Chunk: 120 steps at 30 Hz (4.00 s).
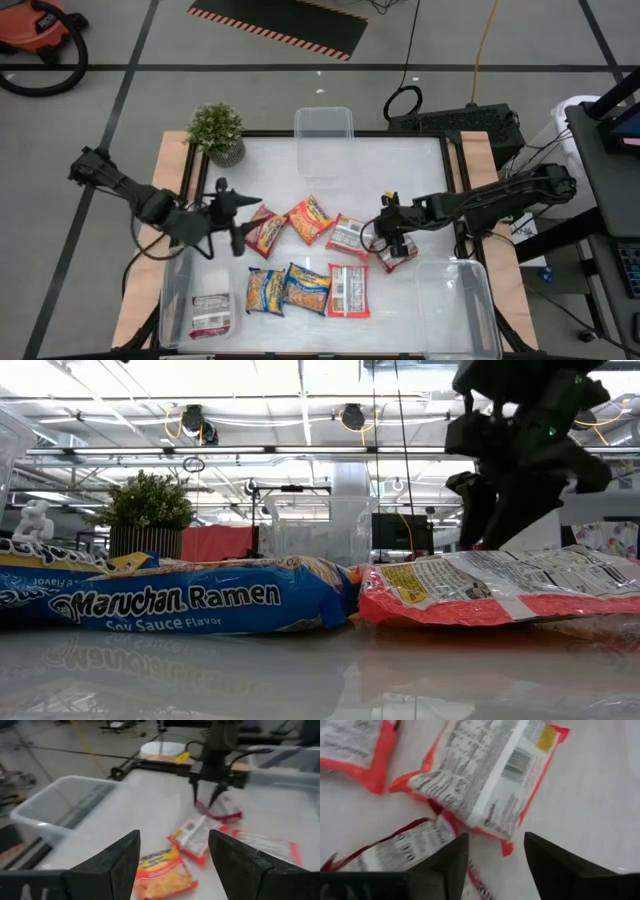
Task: Sort Maruchan noodles
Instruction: Put the top right orange noodle pack into the top transparent bin
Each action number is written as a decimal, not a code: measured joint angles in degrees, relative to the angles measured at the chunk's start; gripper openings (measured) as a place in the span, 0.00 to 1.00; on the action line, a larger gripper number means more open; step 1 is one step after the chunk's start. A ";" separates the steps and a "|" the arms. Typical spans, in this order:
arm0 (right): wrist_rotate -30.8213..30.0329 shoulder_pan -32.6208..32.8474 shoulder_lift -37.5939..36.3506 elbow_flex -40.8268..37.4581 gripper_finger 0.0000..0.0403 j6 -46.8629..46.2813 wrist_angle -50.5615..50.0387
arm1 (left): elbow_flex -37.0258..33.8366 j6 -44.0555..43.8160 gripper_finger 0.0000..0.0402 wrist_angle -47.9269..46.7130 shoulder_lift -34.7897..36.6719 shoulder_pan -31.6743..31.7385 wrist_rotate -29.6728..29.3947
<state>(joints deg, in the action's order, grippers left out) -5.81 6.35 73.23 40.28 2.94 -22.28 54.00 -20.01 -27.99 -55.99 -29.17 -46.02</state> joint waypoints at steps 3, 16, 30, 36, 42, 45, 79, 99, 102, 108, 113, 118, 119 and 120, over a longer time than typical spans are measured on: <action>-0.03 -1.57 0.00 -2.01 0.49 -0.07 3.43 | 0.00 -0.09 0.60 -0.42 -3.19 2.44 -0.40; 4.64 -5.64 2.97 -11.65 0.44 3.50 19.31 | 0.00 3.44 0.60 -0.25 -11.80 7.28 -0.03; 4.51 -5.63 4.07 -12.93 0.09 6.46 26.06 | 0.00 3.39 0.60 1.73 -11.93 7.83 0.00; 4.28 -5.62 3.81 -12.93 0.02 7.40 28.57 | 0.00 2.61 0.60 1.73 -11.93 7.83 0.02; -0.07 -5.60 0.50 -12.93 0.00 9.15 31.70 | 0.00 0.40 0.60 1.81 -12.19 7.83 0.44; -3.93 -5.62 -1.61 -12.91 0.00 10.71 32.84 | -0.02 0.60 0.60 2.05 -12.33 7.89 1.10; 0.12 -4.00 -11.10 -1.51 0.00 27.85 52.37 | -0.07 17.33 0.60 29.42 -16.24 11.37 11.57; 0.10 -2.84 -9.81 -1.43 0.00 31.01 44.97 | -0.07 15.39 0.75 47.01 -30.28 20.43 25.93; 0.01 -2.84 -9.84 -1.43 0.00 31.49 44.25 | -0.07 15.56 0.76 49.17 -31.95 21.32 28.92; -0.08 -2.87 -9.81 -1.43 0.00 32.26 43.62 | -0.07 14.73 0.77 51.03 -34.44 22.49 31.38; -0.27 -2.84 -9.81 -1.43 0.00 32.26 44.01 | -0.04 14.10 0.77 53.64 -36.91 22.84 31.50; -6.10 -2.87 -9.81 -1.43 0.00 32.26 44.70 | -0.04 14.29 0.77 54.53 -38.77 23.27 31.63; -7.50 -2.89 -9.81 -1.43 0.00 32.28 44.75 | -0.04 14.54 0.77 54.78 -38.80 23.37 31.63; -8.53 -2.93 -9.81 -1.43 0.00 32.56 44.76 | -0.04 15.14 0.77 55.63 -39.07 23.56 31.52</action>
<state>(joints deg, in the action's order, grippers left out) -14.34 3.42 63.42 38.85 35.50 22.48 53.95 -4.87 27.64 -95.06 -5.61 -14.50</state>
